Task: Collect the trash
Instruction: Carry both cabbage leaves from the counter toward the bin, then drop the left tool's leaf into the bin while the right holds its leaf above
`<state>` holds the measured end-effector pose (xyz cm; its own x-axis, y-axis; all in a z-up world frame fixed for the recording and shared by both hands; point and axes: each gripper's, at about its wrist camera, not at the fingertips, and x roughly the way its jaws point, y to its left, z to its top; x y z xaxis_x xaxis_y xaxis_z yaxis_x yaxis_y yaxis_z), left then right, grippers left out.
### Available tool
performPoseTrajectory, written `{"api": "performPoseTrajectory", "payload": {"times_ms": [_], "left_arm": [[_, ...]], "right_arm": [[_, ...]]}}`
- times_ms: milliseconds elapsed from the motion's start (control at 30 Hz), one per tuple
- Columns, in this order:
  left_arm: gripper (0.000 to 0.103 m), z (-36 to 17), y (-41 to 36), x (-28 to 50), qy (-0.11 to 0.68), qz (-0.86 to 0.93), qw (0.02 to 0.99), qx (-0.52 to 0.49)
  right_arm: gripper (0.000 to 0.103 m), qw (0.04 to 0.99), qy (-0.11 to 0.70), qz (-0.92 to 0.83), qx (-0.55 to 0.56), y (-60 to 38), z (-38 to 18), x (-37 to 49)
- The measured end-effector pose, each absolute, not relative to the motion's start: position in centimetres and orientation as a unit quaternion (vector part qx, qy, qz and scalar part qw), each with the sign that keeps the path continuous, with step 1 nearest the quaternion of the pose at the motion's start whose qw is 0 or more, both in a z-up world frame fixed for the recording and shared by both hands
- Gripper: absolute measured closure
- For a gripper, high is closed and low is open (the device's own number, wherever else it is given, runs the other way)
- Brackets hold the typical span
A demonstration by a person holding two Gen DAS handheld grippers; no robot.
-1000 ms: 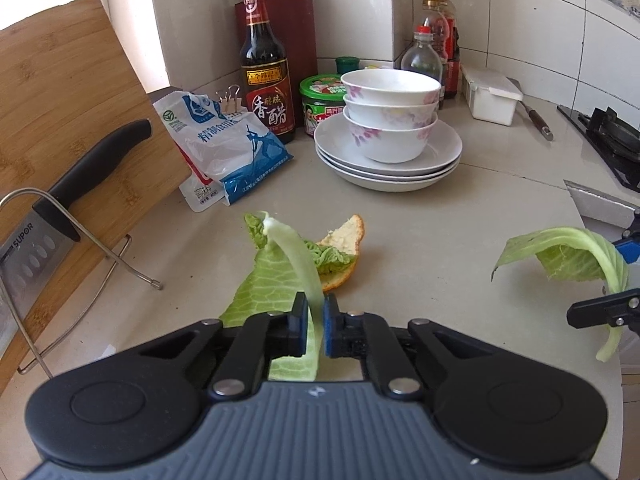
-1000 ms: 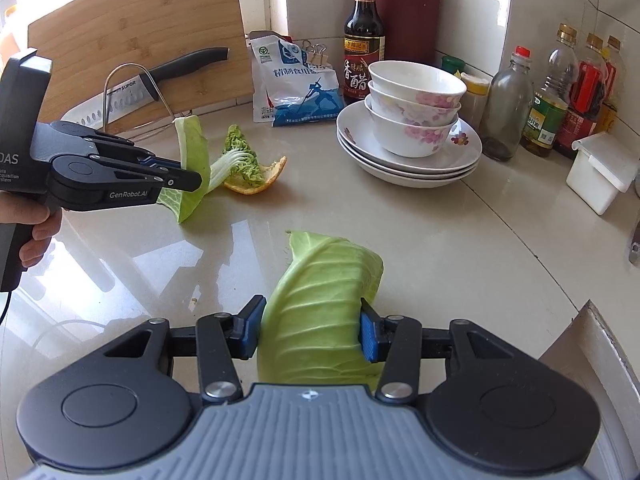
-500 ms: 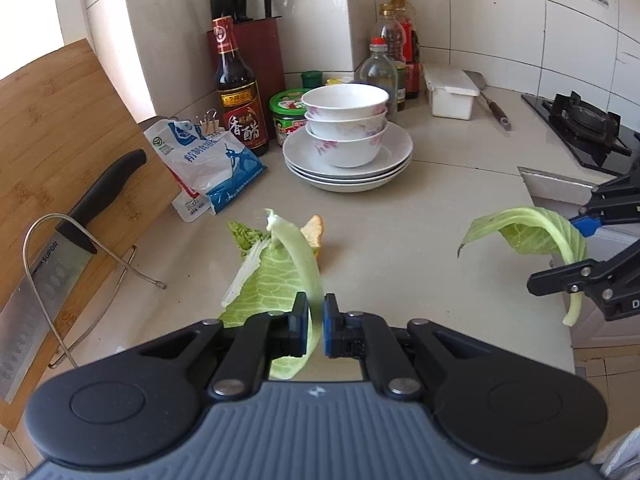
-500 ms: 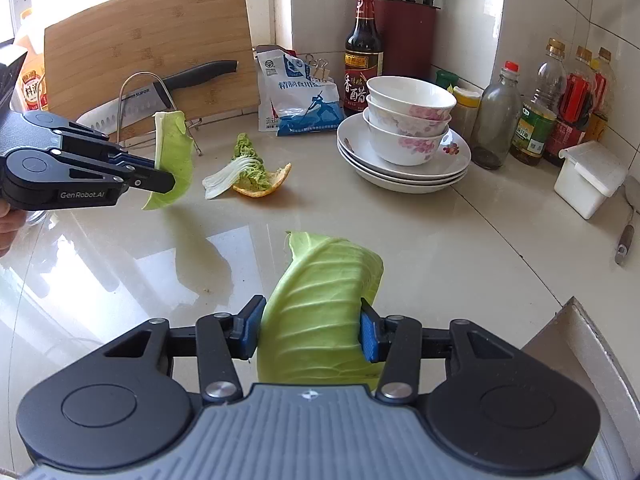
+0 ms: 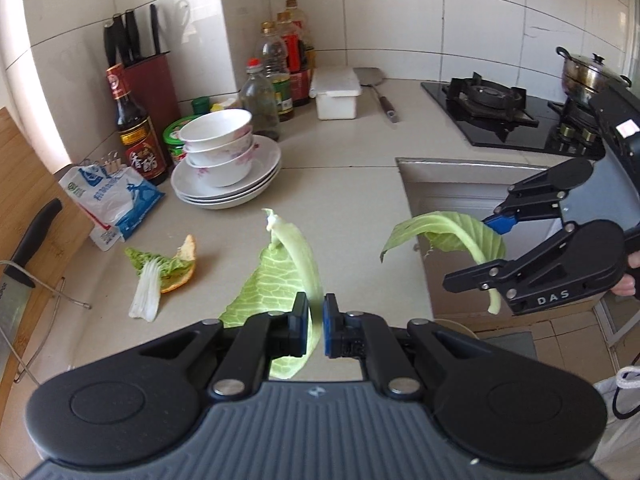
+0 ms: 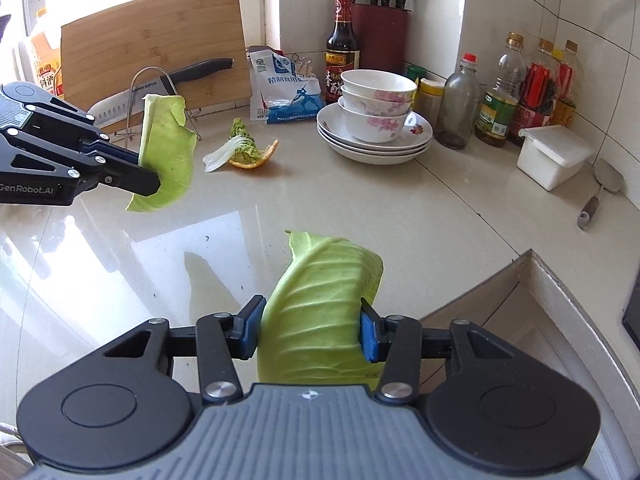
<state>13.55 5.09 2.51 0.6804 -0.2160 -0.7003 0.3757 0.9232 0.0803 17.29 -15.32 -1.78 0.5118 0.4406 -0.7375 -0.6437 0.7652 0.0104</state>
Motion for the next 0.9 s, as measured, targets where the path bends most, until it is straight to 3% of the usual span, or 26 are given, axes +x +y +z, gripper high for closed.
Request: {"api": "performPoseTrajectory", "payload": {"times_ms": [500, 900], "left_arm": [[0.098, 2.8, -6.4, 12.7, 0.340, -0.310, 0.877, 0.140], [0.098, -3.0, -13.9, 14.8, 0.383, -0.387, 0.826, 0.145]], "right_arm": [[0.051, 0.886, 0.398, 0.220, -0.096, -24.2, -1.7, 12.9], [0.051, 0.895, 0.419, 0.137, -0.062, -30.2, -2.6, 10.3]]}}
